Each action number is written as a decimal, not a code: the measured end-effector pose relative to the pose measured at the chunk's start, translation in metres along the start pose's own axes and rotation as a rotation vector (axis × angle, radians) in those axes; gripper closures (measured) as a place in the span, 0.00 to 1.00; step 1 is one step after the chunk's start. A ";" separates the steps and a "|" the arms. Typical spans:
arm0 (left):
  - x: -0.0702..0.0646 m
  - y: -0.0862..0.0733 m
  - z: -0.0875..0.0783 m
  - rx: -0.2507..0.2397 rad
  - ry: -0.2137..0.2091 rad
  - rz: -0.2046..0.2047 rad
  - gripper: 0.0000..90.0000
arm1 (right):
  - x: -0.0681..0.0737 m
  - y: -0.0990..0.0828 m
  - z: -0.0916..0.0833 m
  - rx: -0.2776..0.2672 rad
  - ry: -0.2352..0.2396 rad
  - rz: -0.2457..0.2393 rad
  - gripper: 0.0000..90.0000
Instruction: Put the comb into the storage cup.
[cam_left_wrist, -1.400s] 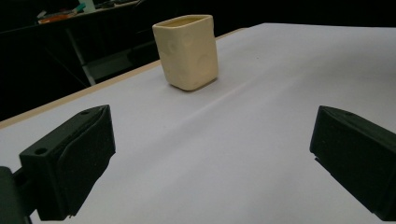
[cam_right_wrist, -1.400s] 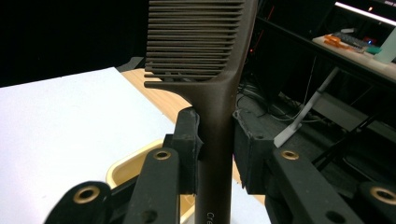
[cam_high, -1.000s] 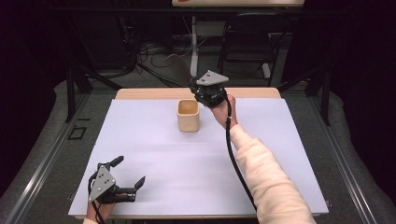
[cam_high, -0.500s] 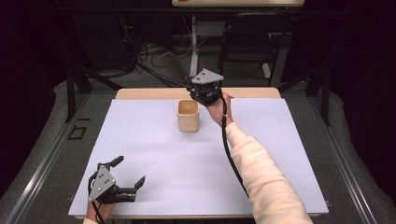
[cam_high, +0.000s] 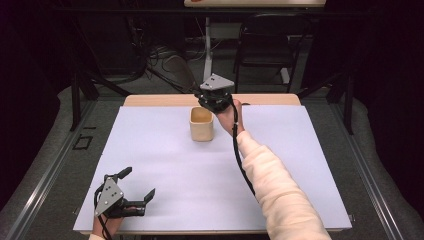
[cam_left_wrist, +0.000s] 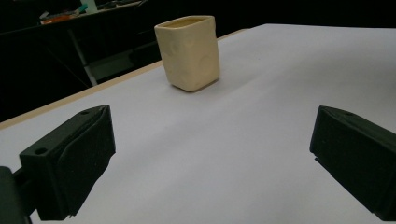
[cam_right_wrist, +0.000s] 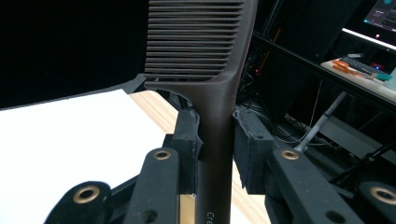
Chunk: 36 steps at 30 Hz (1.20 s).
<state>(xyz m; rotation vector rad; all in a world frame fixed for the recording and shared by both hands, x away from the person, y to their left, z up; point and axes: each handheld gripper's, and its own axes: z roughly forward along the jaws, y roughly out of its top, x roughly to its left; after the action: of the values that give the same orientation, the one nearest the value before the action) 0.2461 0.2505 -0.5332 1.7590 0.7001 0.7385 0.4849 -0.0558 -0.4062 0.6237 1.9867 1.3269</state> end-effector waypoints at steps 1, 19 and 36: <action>0.000 0.000 0.000 0.000 0.000 0.000 0.00 | 0.000 0.000 0.000 -0.001 0.000 0.001 0.80; 0.000 0.000 0.000 -0.001 0.003 -0.004 0.00 | 0.004 -0.002 0.012 -0.007 0.033 0.014 0.80; 0.000 0.000 -0.001 -0.002 0.003 -0.005 0.00 | 0.006 -0.007 0.021 0.009 0.055 0.025 0.80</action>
<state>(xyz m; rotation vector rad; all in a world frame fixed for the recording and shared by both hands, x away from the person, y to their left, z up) 0.2455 0.2511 -0.5333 1.7538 0.7054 0.7379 0.4958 -0.0415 -0.4201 0.6247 2.0363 1.3646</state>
